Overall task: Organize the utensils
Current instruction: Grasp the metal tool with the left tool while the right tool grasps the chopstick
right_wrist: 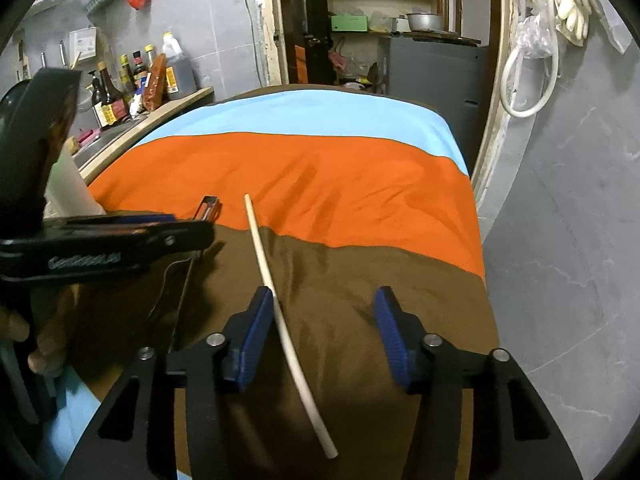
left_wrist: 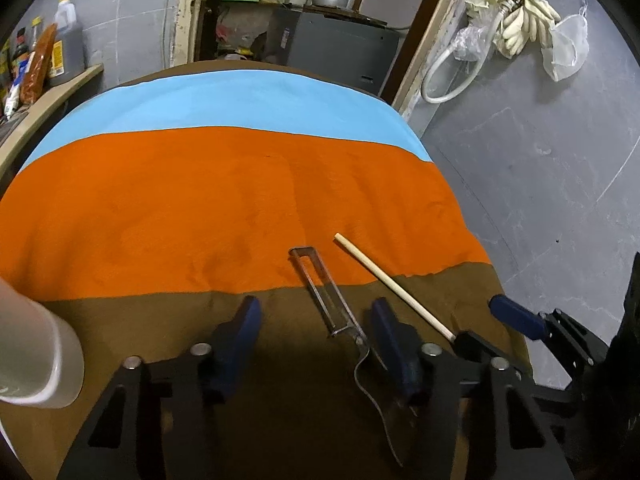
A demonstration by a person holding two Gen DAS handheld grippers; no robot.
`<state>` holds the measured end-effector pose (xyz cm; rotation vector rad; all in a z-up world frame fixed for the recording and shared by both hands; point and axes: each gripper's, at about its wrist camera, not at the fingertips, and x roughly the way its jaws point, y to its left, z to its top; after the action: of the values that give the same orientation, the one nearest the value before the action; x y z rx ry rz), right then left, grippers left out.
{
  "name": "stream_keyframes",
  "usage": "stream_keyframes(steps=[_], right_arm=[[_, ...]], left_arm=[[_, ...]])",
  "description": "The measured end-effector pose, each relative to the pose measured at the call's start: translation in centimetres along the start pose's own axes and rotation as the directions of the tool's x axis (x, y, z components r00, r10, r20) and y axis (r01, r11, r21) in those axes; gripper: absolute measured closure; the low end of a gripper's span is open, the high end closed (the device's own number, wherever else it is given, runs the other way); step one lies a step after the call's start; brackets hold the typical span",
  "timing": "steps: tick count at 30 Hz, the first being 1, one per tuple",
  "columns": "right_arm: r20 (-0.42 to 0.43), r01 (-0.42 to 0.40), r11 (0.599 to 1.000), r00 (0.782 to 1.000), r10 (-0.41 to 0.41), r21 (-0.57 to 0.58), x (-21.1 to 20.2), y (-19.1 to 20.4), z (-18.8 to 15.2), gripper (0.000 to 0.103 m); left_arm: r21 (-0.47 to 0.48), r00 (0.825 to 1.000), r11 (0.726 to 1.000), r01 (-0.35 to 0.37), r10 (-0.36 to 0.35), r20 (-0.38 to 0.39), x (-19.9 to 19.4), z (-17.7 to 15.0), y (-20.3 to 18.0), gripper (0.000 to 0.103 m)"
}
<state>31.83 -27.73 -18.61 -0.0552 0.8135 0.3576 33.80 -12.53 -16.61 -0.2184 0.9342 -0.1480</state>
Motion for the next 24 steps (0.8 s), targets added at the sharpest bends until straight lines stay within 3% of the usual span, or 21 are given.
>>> stream_keyframes(steps=[5,7,12,24], right_arm=[[-0.011,-0.03,1.0,0.999,0.03,-0.002,-0.4,0.2,-0.3,0.074],[-0.019,-0.037,0.999,0.999,0.037,0.001,-0.6,0.5,-0.5,0.081],[-0.044,-0.065,0.997,0.997,0.067,0.045,-1.0,0.4,-1.0,0.094],[-0.104,-0.155,0.984,0.981,0.163,0.084,0.3,0.2,-0.2,0.096]], left_arm=[[0.029,1.0,0.999,-0.016,0.016,-0.02,0.4,0.3,-0.6,0.07],[0.029,1.0,1.0,-0.002,0.003,-0.027,0.4,0.3,-0.6,0.081],[0.035,0.999,0.999,0.006,-0.005,-0.041,0.3,0.3,-0.7,0.082],[-0.002,0.998,1.0,-0.002,0.002,-0.055,-0.4,0.2,1.3,0.085]])
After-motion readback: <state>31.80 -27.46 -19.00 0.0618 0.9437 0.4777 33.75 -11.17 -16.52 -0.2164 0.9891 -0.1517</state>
